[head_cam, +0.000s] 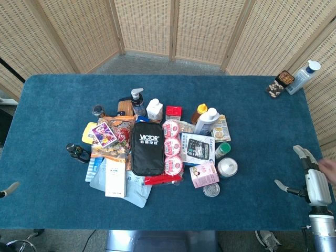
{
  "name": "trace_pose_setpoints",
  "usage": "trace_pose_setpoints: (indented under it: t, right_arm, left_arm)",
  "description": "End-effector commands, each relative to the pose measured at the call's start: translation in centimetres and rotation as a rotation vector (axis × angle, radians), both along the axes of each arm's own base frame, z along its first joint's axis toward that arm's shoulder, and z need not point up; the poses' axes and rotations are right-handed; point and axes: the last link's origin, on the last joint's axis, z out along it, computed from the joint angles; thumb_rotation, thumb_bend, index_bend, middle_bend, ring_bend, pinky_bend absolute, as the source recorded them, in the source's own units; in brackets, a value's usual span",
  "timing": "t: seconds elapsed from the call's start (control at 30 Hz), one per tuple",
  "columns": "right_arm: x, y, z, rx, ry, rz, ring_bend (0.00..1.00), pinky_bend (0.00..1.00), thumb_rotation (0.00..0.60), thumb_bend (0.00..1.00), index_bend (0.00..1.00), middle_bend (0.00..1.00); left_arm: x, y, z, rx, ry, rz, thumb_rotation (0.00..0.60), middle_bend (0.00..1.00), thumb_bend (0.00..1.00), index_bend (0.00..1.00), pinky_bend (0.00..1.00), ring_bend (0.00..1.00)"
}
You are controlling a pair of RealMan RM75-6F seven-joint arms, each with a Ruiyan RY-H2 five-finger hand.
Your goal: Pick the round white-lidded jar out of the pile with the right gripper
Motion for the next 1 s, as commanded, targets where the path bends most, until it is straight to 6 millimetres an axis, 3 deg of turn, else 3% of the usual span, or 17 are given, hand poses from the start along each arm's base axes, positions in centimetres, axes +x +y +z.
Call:
trace_pose_setpoints:
  t: [0.03,0.4,0.67,1.0]
  right_arm:
    - [-0.1,0.0,-0.1,0.003,-0.001,-0.001,0.00,0.00,0.600,0.10,0.00,0.00]
    - [-0.4,0.2,-0.9,0.049,-0.112,-0.026,0.00,0.00,0.600,0.09,0.00,0.00]
    - [-0.2,0.8,-3.9,0.174,-0.195,-0.023,0.00,0.00,0.600,0.07,0.00,0.00]
    - [0.2,-2.0,-7.0,0.234,-0.235,-0.028,0.00,0.00,0.600,0.06,0.00,0.00]
  left_arm:
    - [0.0,0.0,0.0,0.001,0.001,-0.001,0.600,0.00,0.00,0.00,0.00,0.00]
    - [0.0,0.0,0.1,0.005,-0.006,-0.002,0.600,0.00,0.00,0.00,0.00,0.00]
    - [0.0,0.0,0.2,0.007,-0.010,-0.003,0.600,0.00,0.00,0.00,0.00,0.00]
    - [-0.1,0.0,0.4,0.013,-0.011,0.003,0.600,0.00,0.00,0.00,0.00,0.00]
